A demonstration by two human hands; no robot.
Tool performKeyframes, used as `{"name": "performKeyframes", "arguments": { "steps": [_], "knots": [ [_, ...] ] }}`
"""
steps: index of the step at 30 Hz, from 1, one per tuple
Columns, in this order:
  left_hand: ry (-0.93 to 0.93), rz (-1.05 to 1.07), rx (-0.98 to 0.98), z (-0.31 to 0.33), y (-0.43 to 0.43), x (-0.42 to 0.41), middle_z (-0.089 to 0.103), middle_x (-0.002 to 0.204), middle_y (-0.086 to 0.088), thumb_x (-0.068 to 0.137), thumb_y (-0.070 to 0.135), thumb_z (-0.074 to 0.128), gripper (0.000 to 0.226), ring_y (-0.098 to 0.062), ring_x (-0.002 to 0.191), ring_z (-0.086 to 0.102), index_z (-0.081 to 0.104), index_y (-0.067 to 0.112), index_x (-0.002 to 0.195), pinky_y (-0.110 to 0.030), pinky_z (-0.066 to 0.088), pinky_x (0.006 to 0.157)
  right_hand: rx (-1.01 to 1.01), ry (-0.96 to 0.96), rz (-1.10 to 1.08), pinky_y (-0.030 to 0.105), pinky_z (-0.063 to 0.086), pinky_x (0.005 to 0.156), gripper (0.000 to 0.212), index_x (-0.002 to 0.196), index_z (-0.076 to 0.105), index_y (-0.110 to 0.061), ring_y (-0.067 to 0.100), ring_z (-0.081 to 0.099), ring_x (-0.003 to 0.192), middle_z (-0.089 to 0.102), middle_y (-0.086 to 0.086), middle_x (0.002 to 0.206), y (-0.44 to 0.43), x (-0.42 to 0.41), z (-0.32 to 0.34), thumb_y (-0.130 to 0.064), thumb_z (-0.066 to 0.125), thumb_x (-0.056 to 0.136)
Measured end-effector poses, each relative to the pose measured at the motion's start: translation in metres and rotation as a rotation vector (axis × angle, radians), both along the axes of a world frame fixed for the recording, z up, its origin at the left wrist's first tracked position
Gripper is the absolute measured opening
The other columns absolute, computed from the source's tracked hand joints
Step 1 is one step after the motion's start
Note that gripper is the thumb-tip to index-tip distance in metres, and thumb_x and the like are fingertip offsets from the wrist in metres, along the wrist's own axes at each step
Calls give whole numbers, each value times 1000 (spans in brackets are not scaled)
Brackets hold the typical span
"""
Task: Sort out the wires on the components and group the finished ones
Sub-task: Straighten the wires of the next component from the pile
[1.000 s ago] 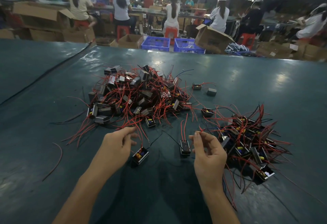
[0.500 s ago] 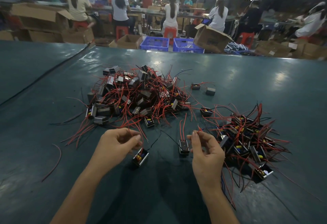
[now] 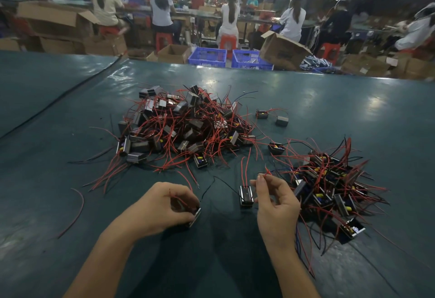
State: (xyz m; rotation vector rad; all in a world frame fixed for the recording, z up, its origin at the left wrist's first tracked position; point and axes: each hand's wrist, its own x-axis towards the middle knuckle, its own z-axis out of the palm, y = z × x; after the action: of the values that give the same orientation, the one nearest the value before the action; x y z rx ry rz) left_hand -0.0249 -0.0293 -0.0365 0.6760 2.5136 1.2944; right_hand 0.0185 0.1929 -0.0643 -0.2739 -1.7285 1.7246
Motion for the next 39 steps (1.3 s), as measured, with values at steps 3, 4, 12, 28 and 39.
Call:
{"name": "performKeyframes", "arguments": {
  "steps": [3, 4, 12, 28, 39],
  "knots": [
    [17, 36, 23, 4, -1, 0, 74, 75, 7, 74, -2, 79, 24, -11, 74, 71, 75, 22, 76, -25, 57, 74, 1, -1, -3, 13, 52, 67, 13, 89, 66, -20, 2, 69, 77, 74, -9, 84, 0, 0, -1, -8, 63, 92],
    [28, 49, 24, 5, -1, 1, 74, 74, 6, 73, -3, 79, 24, -11, 72, 71, 74, 21, 73, -27, 57, 73, 0, -3, -3, 14, 52, 67, 13, 89, 66, -20, 3, 69, 77, 74, -9, 84, 0, -1, -1, -8, 63, 92],
    [-158, -40, -11, 14, -15, 1, 77, 88, 2, 77, -12, 59, 36, -11, 93, 72, 79, 17, 87, -18, 54, 84, 0, 10, -4, 11, 51, 67, 14, 89, 66, -22, 2, 69, 76, 74, -9, 82, 1, -2, -3, -9, 63, 92],
    [-29, 44, -40, -1, -3, -3, 73, 77, 7, 83, 19, 76, 7, -8, 72, 68, 73, 26, 85, -19, 51, 68, 39, 12, -18, 10, 49, 68, 14, 88, 66, -24, 3, 68, 76, 74, -10, 81, 1, -3, -5, -11, 64, 92],
    [206, 466, 45, -10, 5, -6, 62, 68, 4, 65, 29, 89, 71, -5, 61, 59, 33, 39, 107, -24, 50, 61, 29, -6, -16, 14, 51, 66, 10, 89, 67, -20, 3, 67, 74, 73, -8, 82, 1, -3, -4, -11, 64, 92]
  ]
}}
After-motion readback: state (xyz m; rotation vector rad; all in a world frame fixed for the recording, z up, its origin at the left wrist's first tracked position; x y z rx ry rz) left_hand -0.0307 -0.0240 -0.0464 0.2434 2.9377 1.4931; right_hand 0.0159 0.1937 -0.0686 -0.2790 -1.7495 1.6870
